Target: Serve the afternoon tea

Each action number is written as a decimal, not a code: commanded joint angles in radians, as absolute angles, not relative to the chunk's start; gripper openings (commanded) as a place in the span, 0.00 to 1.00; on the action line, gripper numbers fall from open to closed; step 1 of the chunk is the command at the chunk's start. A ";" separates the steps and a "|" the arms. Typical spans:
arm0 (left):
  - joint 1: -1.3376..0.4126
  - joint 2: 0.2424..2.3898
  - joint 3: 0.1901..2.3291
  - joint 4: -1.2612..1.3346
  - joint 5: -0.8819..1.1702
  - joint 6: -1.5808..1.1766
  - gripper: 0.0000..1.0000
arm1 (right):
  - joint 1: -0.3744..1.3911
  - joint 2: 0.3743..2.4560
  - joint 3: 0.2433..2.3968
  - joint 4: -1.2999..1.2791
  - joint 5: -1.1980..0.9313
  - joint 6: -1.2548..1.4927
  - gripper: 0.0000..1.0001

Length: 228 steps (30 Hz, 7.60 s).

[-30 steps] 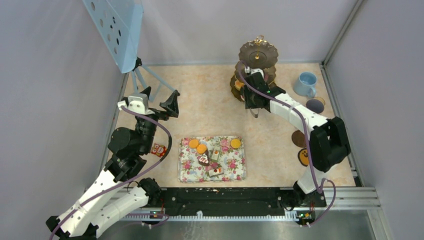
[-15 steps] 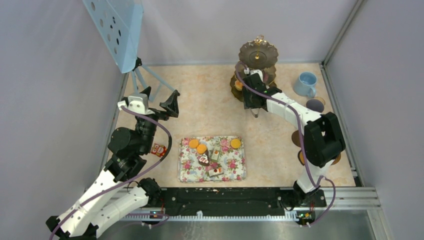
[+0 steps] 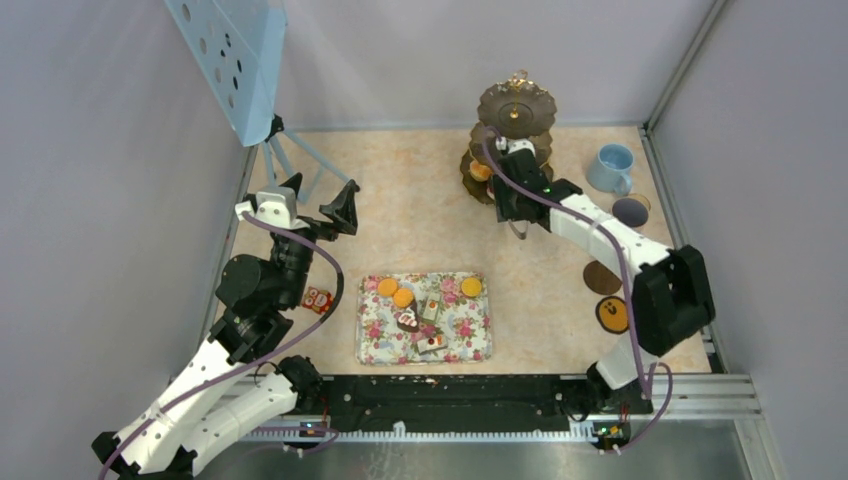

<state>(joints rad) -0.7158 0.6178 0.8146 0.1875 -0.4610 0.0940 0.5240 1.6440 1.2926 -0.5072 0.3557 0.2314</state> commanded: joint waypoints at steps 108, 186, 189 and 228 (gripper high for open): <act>-0.713 0.653 0.819 0.213 -0.433 0.071 0.99 | 1.102 1.125 1.124 -0.774 0.574 0.257 0.29; -0.714 0.650 0.819 0.213 -0.428 0.069 0.99 | 0.344 1.690 1.613 -0.507 0.386 -0.049 0.56; -0.713 0.649 0.819 0.212 -0.425 0.067 0.99 | 0.346 1.676 1.609 -0.524 0.386 -0.047 0.56; -0.710 0.628 0.821 0.212 -0.464 0.083 0.99 | 1.290 1.196 1.124 -0.879 0.102 -0.142 0.47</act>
<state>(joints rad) -0.7147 0.6498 0.8146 0.1791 -0.4400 0.0700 1.2442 1.1992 1.1305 -0.8444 0.1005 -0.0647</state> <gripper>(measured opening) 0.987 0.484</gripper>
